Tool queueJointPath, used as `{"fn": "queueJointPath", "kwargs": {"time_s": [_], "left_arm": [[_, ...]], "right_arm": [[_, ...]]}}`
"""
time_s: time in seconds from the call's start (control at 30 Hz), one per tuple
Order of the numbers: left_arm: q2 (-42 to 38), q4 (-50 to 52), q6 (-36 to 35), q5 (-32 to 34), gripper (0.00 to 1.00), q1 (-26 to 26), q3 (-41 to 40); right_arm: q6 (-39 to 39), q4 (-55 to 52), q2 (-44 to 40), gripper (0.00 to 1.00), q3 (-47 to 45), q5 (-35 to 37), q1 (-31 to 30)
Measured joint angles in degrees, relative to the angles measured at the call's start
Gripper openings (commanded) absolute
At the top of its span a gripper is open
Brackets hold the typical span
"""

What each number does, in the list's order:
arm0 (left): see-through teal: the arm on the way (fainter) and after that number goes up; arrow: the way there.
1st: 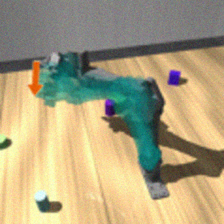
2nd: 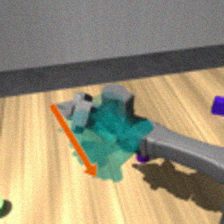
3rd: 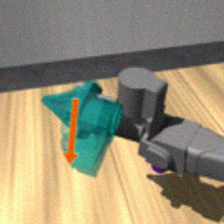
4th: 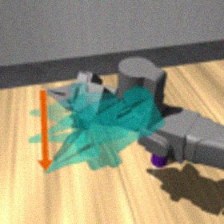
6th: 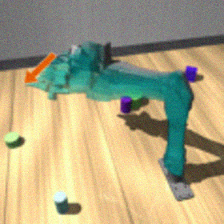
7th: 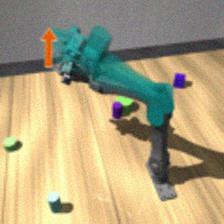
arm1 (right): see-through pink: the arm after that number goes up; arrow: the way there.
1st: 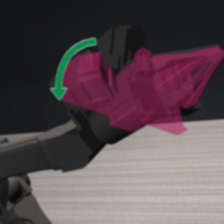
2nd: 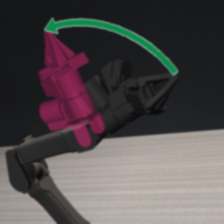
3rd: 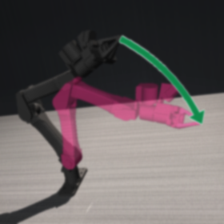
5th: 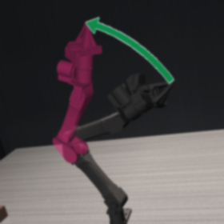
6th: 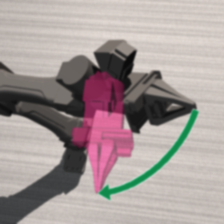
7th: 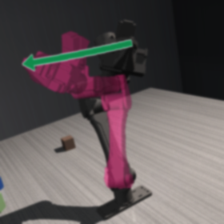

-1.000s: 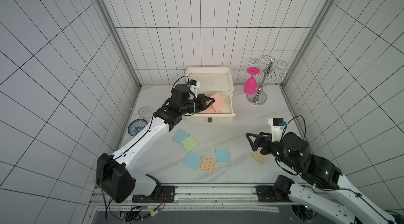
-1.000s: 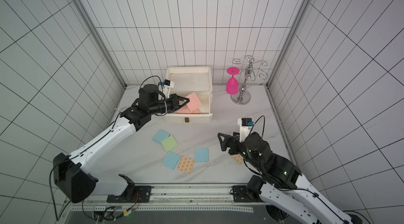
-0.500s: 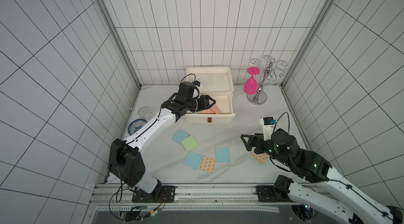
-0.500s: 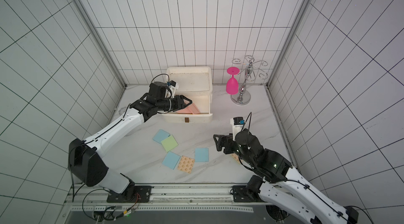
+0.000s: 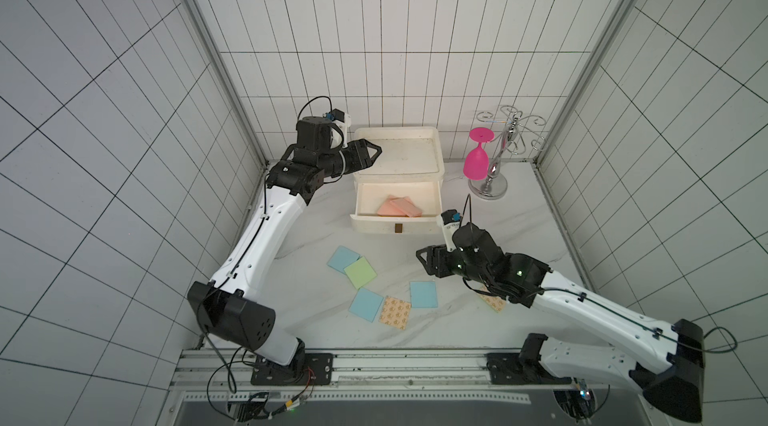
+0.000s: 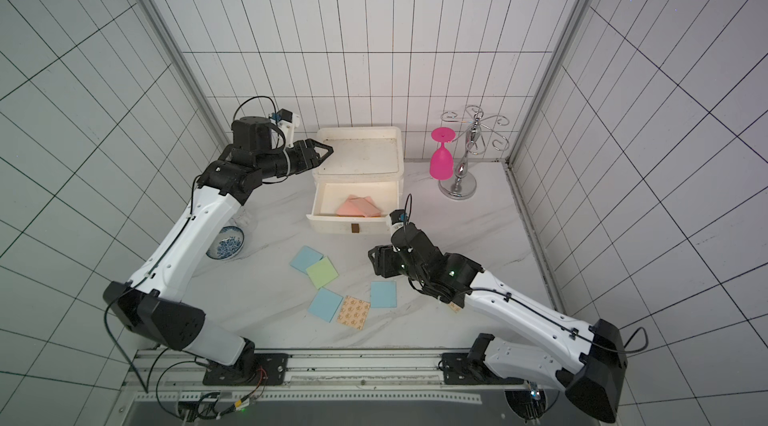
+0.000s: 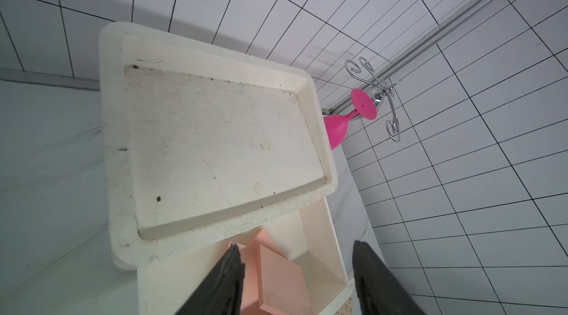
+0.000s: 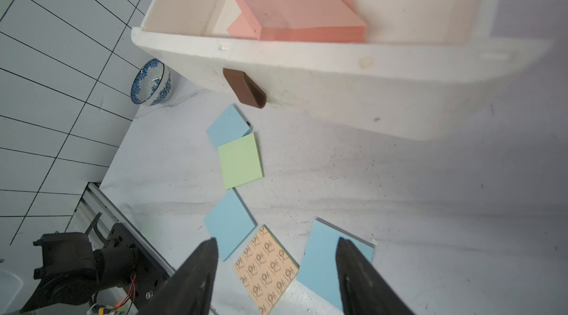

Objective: Please put the sticky notes in the drawer by color
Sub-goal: Place the sticky notes in the drawer, then close the drawer in the storage box.

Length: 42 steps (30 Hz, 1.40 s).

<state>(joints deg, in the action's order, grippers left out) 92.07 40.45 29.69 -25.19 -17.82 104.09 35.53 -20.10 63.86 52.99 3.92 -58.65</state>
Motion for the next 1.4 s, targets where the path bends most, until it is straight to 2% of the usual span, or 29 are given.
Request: {"fn": "queueJointPath", "kwargs": {"time_s": [0.17,0.47,0.93,1.2,1.4], "left_arm": [[9.77,4.59,-0.83,-1.11,0.59,-0.11,9.4],[18.16,7.04,-0.83,-0.96,0.59,-0.13,11.98],[21.35,5.66,-1.73,-1.6,0.59,-0.28,12.59],[22.34,3.43,-1.88,-3.02,0.58,-0.24,12.7],[22.45,3.19,-1.88,-3.48,0.58,-0.24,12.7]], "right_arm": [[-0.02,6.16,5.09,0.54,2.12,2.6,0.44],[0.28,12.0,13.57,0.53,6.43,2.32,5.31],[-0.37,10.29,18.84,0.52,13.14,-2.19,12.15],[0.35,12.7,21.99,0.52,13.42,-3.72,10.47],[0.52,14.69,28.04,0.48,14.93,-3.41,7.17]]}}
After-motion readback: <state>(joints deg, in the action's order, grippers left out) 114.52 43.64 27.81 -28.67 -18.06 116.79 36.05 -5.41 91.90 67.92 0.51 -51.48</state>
